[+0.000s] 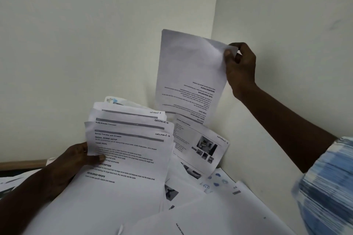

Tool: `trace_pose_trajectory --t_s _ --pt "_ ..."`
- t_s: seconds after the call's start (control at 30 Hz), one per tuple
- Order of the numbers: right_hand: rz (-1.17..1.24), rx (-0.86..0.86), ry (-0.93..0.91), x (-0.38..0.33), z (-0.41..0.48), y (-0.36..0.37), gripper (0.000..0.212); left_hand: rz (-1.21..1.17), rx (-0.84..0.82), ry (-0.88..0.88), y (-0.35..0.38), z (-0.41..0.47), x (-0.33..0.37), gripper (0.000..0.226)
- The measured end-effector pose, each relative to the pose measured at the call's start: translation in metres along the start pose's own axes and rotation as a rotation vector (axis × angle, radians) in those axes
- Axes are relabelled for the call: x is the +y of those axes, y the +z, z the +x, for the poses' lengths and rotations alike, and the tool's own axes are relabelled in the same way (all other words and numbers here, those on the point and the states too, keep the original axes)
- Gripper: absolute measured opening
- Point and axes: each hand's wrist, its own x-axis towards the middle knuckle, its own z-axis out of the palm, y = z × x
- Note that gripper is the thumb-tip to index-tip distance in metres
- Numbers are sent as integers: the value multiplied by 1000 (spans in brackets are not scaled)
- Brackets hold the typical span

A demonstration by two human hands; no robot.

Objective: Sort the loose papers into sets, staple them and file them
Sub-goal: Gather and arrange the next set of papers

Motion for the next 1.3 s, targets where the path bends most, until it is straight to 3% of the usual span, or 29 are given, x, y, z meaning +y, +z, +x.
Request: trace_pose_trajectory --t_s 0.2,0.37,0.6,0.77,0.83,1.03,1.17,1.3 --pt "83 75 23 -9 5 1 11 -6 10 -2 1 -2 2 63" --pt "151 120 64 -5 8 5 11 -7 -19 15 2 -4 2 84" --pt "212 144 92 -4 9 8 12 -13 -35 5 2 -3 2 69" --pt "246 167 119 -7 11 11 15 1 -38 -12 2 -3 1 93" --pt "266 175 127 -7 12 11 15 0 -45 -10 2 -3 1 91" --pt "416 194 260 -8 14 13 12 -2 -51 -12 2 -4 2 97" --pt "637 263 396 -2 2 20 18 -7 -48 -6 2 -4 1 81" --pt "611 381 521 23 -27 27 12 -7 -30 -7 1 -4 1 70"
